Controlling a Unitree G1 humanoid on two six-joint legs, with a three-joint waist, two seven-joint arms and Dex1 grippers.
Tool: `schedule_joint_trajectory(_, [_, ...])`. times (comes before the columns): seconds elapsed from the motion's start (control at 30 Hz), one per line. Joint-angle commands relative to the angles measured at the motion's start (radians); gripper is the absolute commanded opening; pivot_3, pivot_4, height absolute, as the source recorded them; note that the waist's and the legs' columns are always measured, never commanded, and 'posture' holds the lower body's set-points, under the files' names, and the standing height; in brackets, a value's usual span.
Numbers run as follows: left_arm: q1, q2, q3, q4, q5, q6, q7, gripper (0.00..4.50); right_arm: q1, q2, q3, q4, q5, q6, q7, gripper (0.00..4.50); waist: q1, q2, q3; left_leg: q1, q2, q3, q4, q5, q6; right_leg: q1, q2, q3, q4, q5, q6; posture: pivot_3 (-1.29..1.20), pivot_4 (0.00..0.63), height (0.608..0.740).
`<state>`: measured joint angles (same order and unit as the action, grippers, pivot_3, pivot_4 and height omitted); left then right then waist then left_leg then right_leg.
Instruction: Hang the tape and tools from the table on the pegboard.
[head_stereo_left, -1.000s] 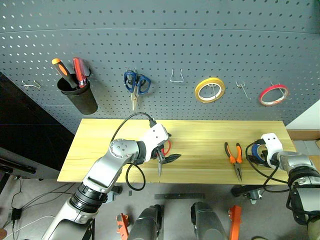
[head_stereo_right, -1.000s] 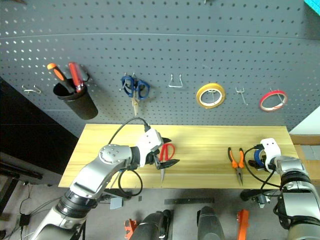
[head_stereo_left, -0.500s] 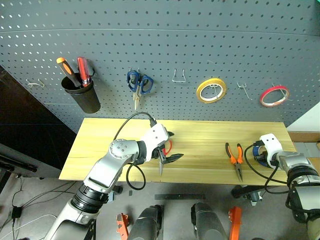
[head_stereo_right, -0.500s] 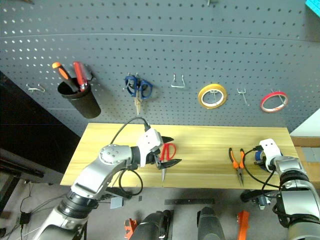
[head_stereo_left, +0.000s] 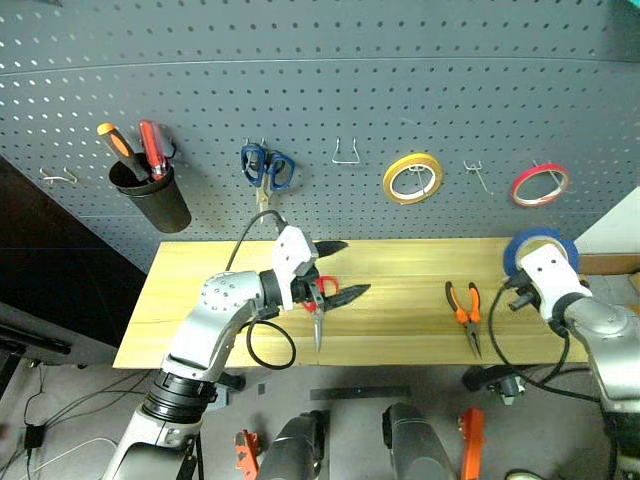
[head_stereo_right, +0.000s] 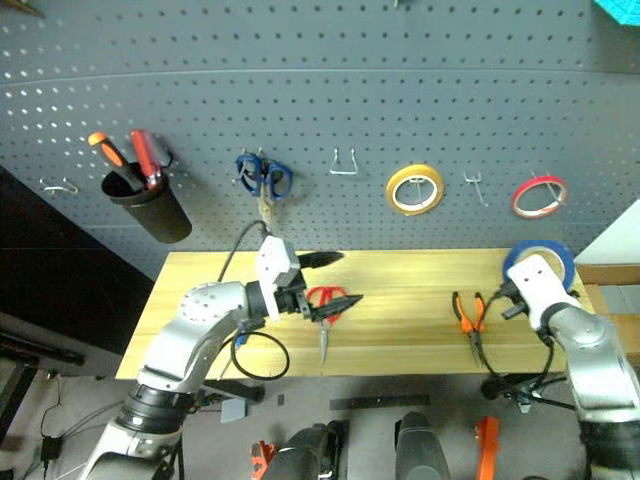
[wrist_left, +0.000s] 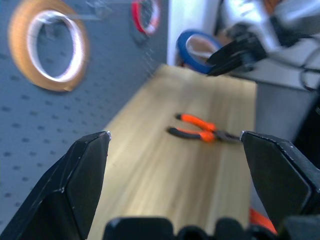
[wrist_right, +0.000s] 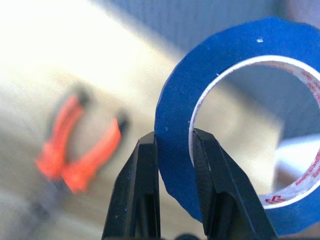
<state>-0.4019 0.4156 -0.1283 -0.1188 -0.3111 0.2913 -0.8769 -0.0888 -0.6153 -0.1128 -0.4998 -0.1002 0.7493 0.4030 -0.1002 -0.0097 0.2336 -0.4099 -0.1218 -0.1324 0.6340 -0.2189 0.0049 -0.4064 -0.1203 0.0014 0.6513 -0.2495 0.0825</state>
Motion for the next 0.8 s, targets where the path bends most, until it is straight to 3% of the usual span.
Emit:
schedule_joint_trajectory(0.03, [-0.034, 0.004, 0.024, 0.021, -0.010, -0.053, -0.022, 4.50, -0.008, 0.058, 0.076, -0.218, -0.080, 0.063, -0.101, 0.38, 0.000, 0.000, 0.000, 0.000, 0.000, 0.000, 0.001, 0.000, 0.000, 0.000, 0.000, 0.000, 0.000, 0.001, 0.000, -0.30, 0.196, 0.740])
schedule_joint_trajectory(0.17, [-0.075, -0.007, 0.015, 0.061, 0.000, -0.080, -0.035, 4.50, -0.138, 0.136, 0.150, -0.208, -0.094, 0.083, -0.141, 0.38, -0.010, 0.000, 0.000, 0.000, 0.000, 0.001, 0.007, 0.000, 0.001, 0.001, 0.003, 0.005, -0.001, 0.005, 0.001, -0.30, 0.188, 0.740])
schedule_joint_trajectory(0.43, [-0.106, -0.038, -0.008, 0.059, 0.004, -0.100, -0.039, 4.50, -0.375, 0.253, 0.063, 0.145, 0.021, -0.015, -0.148, 0.38, -0.017, -0.001, -0.001, 0.000, 0.006, 0.007, 0.010, 0.001, 0.002, 0.000, 0.010, 0.010, -0.004, 0.014, -0.002, -0.27, 0.178, 0.740])
schedule_joint_trajectory(0.67, [-0.105, -0.059, -0.018, 0.053, 0.008, -0.102, -0.018, 4.50, -0.439, 0.303, 0.011, 0.343, 0.108, -0.190, -0.143, 0.38, -0.023, -0.001, -0.001, 0.000, 0.013, 0.010, 0.008, 0.000, 0.000, -0.003, 0.015, 0.012, -0.002, 0.016, -0.005, -0.25, 0.170, 0.740])
schedule_joint_trajectory(0.7, [-0.104, -0.061, -0.018, 0.053, 0.010, -0.103, -0.016, 4.50, -0.422, 0.307, 0.013, 0.327, 0.117, -0.192, -0.136, 1.09, -0.025, -0.001, -0.001, 0.000, 0.013, 0.011, 0.008, 0.000, 0.000, -0.003, 0.015, 0.013, -0.002, 0.016, -0.005, -0.25, 0.169, 0.740])
schedule_joint_trajectory(0.8, [-0.100, -0.064, -0.017, 0.053, 0.015, -0.107, -0.010, 4.50, -0.351, 0.304, 0.038, 0.251, 0.122, -0.182, -0.120, 1.99, -0.026, -0.001, -0.001, 0.000, 0.013, 0.012, 0.009, 0.000, 0.000, -0.003, 0.015, 0.014, -0.003, 0.017, -0.005, -0.25, 0.165, 0.740])
